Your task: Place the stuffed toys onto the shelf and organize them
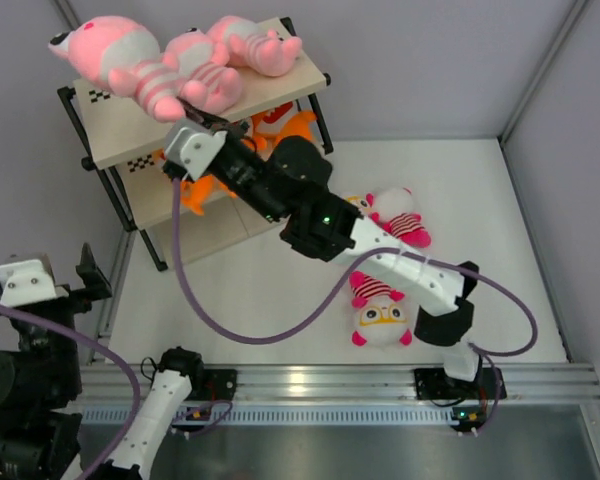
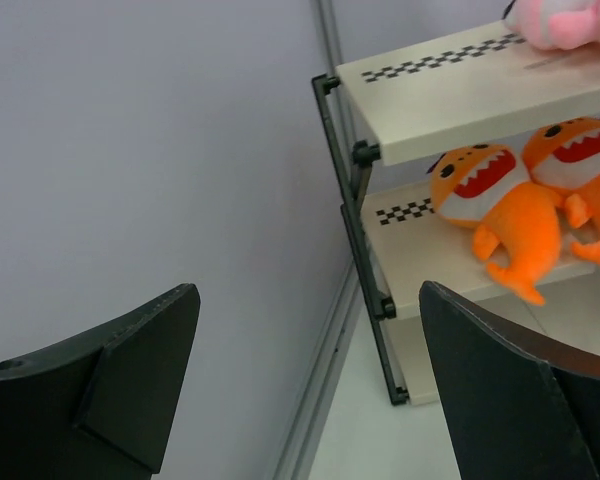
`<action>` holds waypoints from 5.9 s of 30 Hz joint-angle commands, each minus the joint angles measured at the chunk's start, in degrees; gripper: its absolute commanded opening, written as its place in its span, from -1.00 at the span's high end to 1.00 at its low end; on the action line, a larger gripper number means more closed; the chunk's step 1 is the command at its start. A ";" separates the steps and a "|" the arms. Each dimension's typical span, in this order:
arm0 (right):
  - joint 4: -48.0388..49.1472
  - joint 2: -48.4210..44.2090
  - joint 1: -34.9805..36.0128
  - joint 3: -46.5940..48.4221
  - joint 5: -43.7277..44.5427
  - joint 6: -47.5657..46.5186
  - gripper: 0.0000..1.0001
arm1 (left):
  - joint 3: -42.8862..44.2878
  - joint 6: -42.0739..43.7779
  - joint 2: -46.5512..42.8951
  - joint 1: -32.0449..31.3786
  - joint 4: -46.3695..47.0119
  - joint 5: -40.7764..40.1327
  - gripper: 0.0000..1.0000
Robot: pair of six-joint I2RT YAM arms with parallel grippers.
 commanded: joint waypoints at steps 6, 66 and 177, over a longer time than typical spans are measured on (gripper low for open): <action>22.26 14.86 0.20 5.98 8.30 -11.66 1.00 | -8.56 -0.88 -5.00 1.80 2.17 -2.12 -0.93; 18.67 15.75 -5.34 3.17 -5.50 8.48 -0.41 | -0.49 -2.20 3.33 -0.39 3.57 8.59 -0.97; 4.32 -29.00 -30.04 -83.05 7.77 91.44 1.00 | -50.04 0.52 -14.58 16.13 -3.11 10.10 -0.62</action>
